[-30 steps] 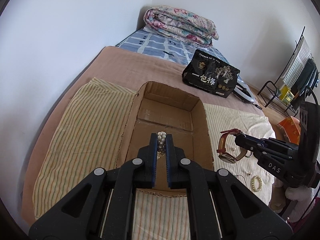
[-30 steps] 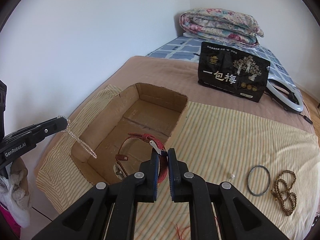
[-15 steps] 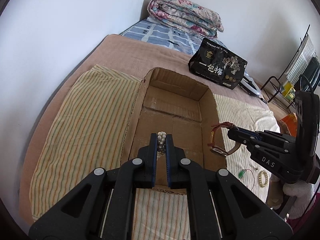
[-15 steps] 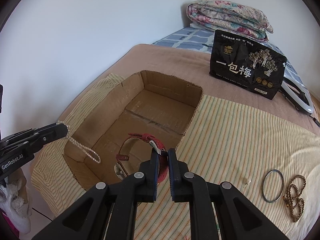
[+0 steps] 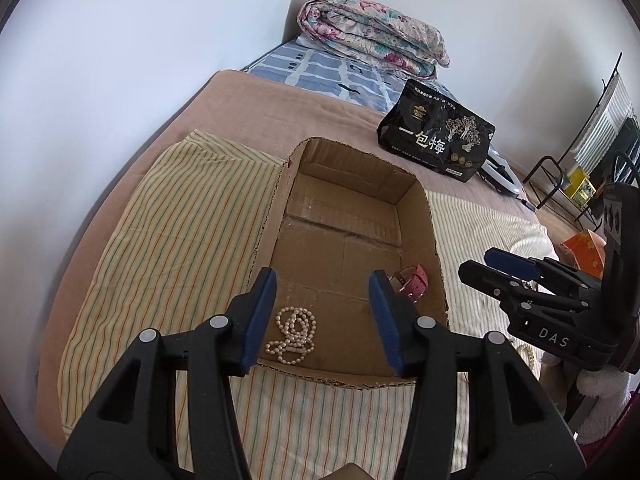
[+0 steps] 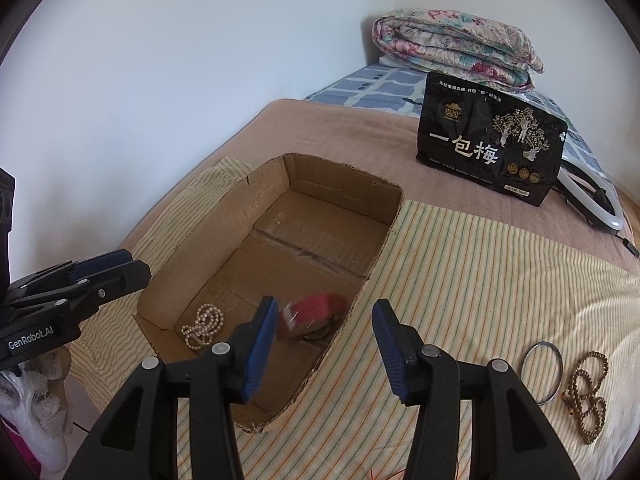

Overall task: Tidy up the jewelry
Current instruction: 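Open right tool to drop the watch in the box while left tool releases the pearls, then withdraw both tools from the box toward the remaining jewelry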

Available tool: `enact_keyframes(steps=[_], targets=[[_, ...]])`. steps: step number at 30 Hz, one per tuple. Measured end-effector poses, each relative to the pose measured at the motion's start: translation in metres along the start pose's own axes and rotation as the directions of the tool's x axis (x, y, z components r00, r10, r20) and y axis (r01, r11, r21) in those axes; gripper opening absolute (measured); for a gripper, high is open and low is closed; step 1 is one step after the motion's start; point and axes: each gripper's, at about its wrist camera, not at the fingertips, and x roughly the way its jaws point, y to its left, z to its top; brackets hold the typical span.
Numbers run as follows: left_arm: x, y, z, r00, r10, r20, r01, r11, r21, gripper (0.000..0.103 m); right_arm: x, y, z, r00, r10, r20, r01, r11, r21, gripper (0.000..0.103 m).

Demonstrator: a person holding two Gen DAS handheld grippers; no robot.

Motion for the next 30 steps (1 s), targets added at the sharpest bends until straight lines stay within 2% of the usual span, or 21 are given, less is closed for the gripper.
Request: enact_keyframes(steps=[15, 30], targets=[[-0.026, -0.022, 0.0, 0.999, 0.014, 0.052, -0.017, 0.999, 0.048, 0.049, -0.032, 0.0, -0.003, 0.999, -0.002, 0.046, 0.002, 1.0, 0.0, 0.056], [-0.062, -0.068, -0.005, 0.991, 0.01, 0.137, -0.029, 0.99, 0.137, 0.049, -0.083, -0.02, -0.017, 0.992, -0.024, 0.123, 0.02, 0.999, 0.029, 0.072]])
